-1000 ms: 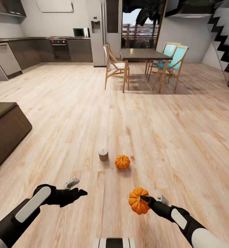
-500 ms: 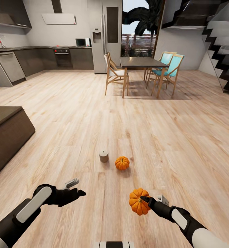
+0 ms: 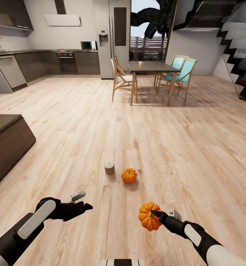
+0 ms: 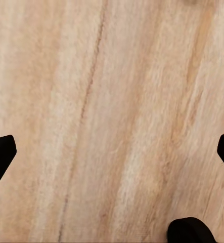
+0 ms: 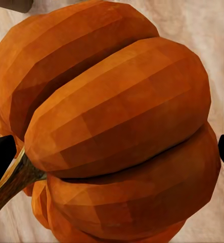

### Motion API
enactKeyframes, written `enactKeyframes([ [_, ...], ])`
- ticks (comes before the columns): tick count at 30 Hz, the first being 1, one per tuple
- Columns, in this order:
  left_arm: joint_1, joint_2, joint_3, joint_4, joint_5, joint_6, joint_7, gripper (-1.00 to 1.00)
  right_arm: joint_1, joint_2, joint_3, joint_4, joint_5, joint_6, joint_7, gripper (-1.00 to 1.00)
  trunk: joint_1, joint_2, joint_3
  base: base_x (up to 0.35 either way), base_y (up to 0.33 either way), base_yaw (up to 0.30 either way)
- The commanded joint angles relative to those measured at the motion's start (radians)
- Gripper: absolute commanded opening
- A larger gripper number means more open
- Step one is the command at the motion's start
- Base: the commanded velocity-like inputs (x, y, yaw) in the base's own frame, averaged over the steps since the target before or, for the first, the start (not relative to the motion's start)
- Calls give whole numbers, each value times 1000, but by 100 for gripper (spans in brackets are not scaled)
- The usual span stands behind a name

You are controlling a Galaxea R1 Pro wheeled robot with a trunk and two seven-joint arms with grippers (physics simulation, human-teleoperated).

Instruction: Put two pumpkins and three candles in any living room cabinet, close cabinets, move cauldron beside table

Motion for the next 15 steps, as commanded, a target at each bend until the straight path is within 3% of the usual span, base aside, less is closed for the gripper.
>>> enactKeyframes([
  [1,-1,1,-2,-1,11,-1,10,100,0,-1,8,-1,-11,3,0,-100,0,0,-1,130,-166,-98],
  [6,-1,1,-3,-1,9,-2,15,100,0,1,8,-1,-11,3,1,-100,0,0,-1,209,-145,-234],
  [15,-1,1,-4,0,9,-2,16,100,0,3,8,-2,-10,2,1,-100,0,0,-1,307,-28,-271],
])
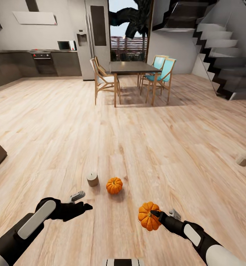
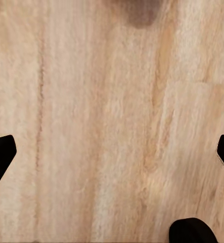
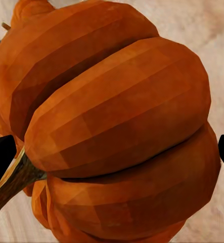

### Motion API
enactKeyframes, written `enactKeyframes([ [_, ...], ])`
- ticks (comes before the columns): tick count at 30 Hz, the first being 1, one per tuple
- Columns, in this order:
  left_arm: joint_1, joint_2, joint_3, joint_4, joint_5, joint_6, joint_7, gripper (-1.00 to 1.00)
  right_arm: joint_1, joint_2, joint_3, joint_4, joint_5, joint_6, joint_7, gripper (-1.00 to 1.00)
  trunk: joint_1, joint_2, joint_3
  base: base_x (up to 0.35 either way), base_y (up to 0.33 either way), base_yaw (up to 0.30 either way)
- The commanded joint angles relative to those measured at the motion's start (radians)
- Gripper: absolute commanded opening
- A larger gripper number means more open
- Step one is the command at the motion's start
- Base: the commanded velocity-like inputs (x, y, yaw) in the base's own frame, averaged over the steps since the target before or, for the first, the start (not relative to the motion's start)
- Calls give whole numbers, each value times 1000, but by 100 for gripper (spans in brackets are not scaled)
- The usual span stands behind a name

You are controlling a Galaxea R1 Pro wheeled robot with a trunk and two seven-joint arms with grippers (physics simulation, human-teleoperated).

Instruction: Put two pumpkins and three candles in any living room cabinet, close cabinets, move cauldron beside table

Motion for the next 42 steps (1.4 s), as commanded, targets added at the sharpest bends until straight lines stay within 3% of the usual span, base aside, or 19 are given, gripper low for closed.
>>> enactKeyframes([
  [1,-1,1,-2,-2,11,-1,10,100,-1,-1,7,-1,-13,4,0,-100,0,0,-1,318,-67,-260],
  [8,-1,1,0,-1,11,-1,7,100,-1,-1,7,-1,-13,4,1,-100,0,0,-1,315,-102,-214],
  [22,-1,1,1,-1,11,-1,8,100,-1,1,7,-1,-13,3,1,-100,0,0,-1,307,-49,-3],
  [34,-1,1,3,5,11,-1,9,100,-1,1,7,-1,-13,2,-1,-100,0,0,-1,111,38,0],
  [42,-1,1,2,5,11,-1,11,100,-1,1,7,-1,-12,2,-1,-100,0,0,-1,176,-188,0],
])
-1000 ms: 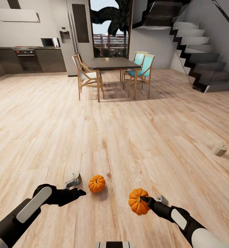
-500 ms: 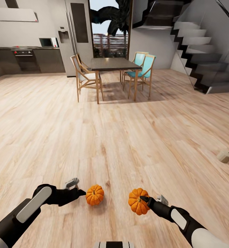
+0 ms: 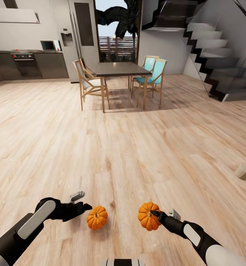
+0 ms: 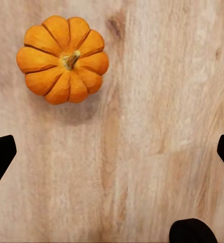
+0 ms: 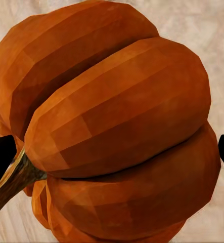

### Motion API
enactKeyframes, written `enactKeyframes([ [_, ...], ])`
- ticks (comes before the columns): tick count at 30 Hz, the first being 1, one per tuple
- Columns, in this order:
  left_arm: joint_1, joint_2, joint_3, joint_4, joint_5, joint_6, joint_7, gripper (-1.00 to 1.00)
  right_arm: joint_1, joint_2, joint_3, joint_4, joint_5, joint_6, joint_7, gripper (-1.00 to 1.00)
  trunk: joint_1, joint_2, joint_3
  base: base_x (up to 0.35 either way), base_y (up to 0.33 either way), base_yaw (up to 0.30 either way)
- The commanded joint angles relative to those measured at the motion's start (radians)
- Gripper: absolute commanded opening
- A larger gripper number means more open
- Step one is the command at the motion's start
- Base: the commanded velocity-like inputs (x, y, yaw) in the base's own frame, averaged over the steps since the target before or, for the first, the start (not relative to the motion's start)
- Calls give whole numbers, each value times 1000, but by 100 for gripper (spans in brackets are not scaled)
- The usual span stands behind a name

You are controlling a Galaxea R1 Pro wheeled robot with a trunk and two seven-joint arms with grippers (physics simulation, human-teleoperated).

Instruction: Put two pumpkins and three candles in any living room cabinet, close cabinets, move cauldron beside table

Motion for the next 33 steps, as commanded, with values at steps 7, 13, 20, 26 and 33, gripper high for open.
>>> enactKeyframes([
  [7,-1,1,-2,-1,11,-1,10,100,0,-1,7,-1,-12,3,0,-100,0,0,-1,265,-118,0],
  [13,-1,1,-1,-1,11,-1,7,100,0,-1,7,-1,-10,2,-1,-100,0,0,-1,113,0,0],
  [20,-1,1,2,0,13,0,3,100,0,-2,7,-1,-10,2,0,-100,0,0,-1,6,62,0],
  [26,-1,2,3,2,14,-2,1,100,0,-3,8,-2,-12,1,2,-100,1,-1,-5,0,2,0],
  [33,-1,2,4,22,15,-3,0,100,0,-6,15,-24,-9,7,126,-100,4,-2,-32,0,0,0],
])
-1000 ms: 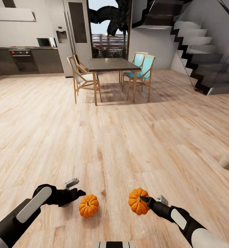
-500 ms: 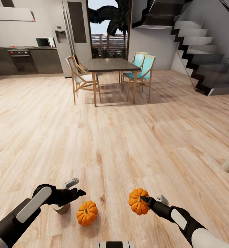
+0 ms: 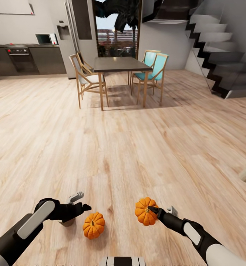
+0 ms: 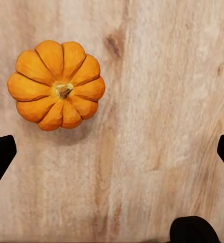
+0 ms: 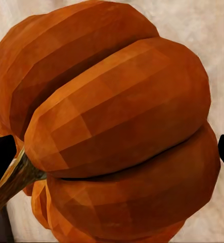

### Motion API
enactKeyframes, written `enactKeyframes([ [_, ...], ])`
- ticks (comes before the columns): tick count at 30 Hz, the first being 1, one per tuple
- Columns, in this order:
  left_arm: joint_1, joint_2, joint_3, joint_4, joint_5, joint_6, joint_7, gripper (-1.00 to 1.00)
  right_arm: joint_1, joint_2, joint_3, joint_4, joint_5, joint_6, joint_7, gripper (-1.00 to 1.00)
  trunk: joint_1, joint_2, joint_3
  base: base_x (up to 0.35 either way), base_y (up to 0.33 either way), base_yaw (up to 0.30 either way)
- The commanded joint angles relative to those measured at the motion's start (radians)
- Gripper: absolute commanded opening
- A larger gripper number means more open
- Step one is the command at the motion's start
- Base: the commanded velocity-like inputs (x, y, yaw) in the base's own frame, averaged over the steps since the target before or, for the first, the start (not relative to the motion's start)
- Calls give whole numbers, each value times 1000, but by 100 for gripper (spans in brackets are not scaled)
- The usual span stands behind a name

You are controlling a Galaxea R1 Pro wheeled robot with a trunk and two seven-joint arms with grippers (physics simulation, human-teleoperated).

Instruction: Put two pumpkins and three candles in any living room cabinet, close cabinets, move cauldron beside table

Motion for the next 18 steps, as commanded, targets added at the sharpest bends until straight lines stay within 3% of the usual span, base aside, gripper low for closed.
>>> enactKeyframes([
  [1,-1,1,-1,9,11,-1,10,100,0,-3,7,-6,-5,7,21,-100,0,-1,-5,0,0,0],
  [8,-1,7,-3,48,10,-34,-7,100,0,-16,8,-36,-2,48,142,-100,3,-2,-32,0,0,0],
  [13,-1,7,-7,193,6,-112,-134,100,1,-41,9,-44,-4,52,189,-100,6,-3,-51,0,0,0],
  [16,-1,5,-22,290,4,-182,-228,100,1,-47,10,-45,-2,53,213,-100,7,-4,-63,0,0,0],
  [18,-1,3,-32,322,4,-223,-258,100,1,-48,10,-45,-1,54,218,-100,8,-5,-71,0,0,0],
])
